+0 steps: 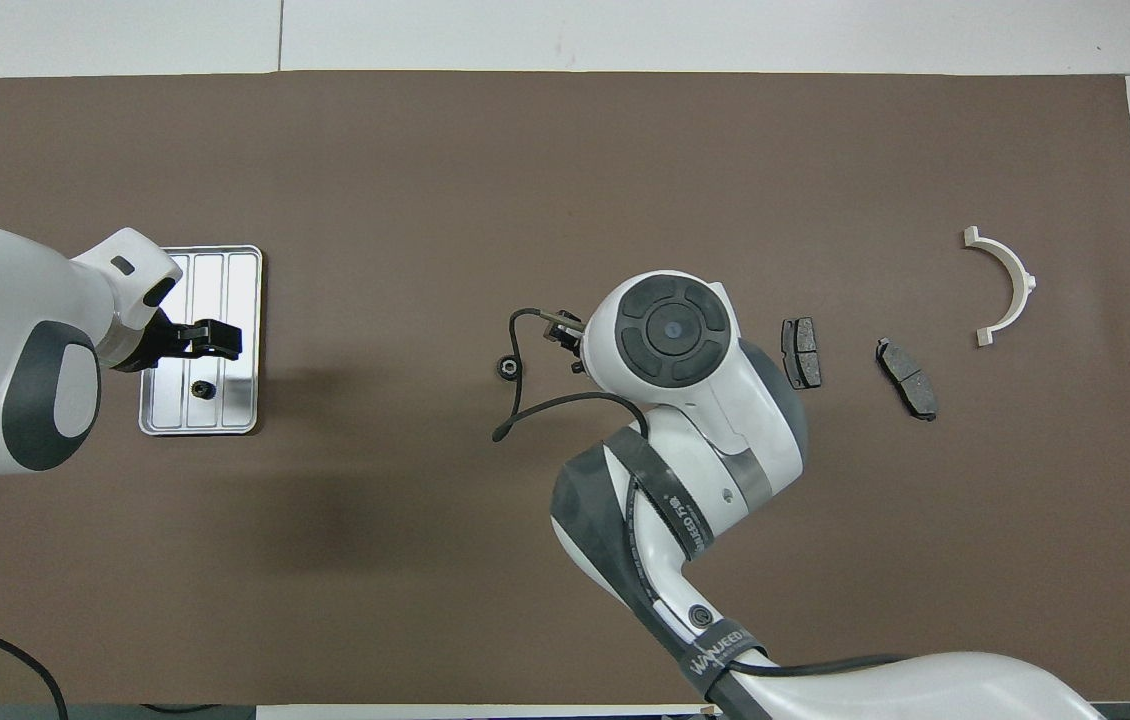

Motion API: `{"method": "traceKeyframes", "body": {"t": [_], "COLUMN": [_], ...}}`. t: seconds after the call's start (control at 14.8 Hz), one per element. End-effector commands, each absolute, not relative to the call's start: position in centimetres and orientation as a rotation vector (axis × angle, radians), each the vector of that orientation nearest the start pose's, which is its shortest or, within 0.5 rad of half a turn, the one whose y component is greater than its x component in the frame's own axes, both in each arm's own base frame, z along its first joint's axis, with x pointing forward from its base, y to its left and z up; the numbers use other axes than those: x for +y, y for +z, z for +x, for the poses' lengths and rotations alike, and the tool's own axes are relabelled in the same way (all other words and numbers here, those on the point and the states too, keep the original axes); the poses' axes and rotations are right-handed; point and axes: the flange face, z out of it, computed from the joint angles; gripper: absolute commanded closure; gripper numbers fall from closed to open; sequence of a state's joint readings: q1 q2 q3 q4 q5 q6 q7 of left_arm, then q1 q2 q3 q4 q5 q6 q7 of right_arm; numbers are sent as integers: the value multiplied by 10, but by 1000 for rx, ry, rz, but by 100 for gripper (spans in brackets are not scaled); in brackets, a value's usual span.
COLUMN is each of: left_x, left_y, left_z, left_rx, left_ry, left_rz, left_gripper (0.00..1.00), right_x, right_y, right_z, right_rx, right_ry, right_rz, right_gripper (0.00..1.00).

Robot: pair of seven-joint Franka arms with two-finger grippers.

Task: Place bearing gear from tray to pile

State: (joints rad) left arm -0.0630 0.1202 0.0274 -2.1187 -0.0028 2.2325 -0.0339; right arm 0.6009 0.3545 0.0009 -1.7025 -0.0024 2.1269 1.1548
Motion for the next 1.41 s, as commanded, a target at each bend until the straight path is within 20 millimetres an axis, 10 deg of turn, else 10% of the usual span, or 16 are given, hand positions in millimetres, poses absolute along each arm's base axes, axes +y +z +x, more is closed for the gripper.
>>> {"method": "traceKeyframes", "body": {"t": [0.0, 0.61, 1.35], "left_x": [2, -3, -2], "left_y": [342, 307, 298], "left_z": [555, 531, 523], "left_rx": [22, -100, -143], "left_ry": [-26, 26, 52], "left_rz": [-3136, -3135, -3132], "left_gripper": [15, 16, 26], "right_x": [431, 470, 488], "right_y": [359, 306, 295], "right_z": [574, 587, 559], "right_rx": [973, 963, 707], "right_ry": [-64, -93, -10], "right_rz": [-2994, -3038, -3120], "right_gripper": [0, 0, 3]}}
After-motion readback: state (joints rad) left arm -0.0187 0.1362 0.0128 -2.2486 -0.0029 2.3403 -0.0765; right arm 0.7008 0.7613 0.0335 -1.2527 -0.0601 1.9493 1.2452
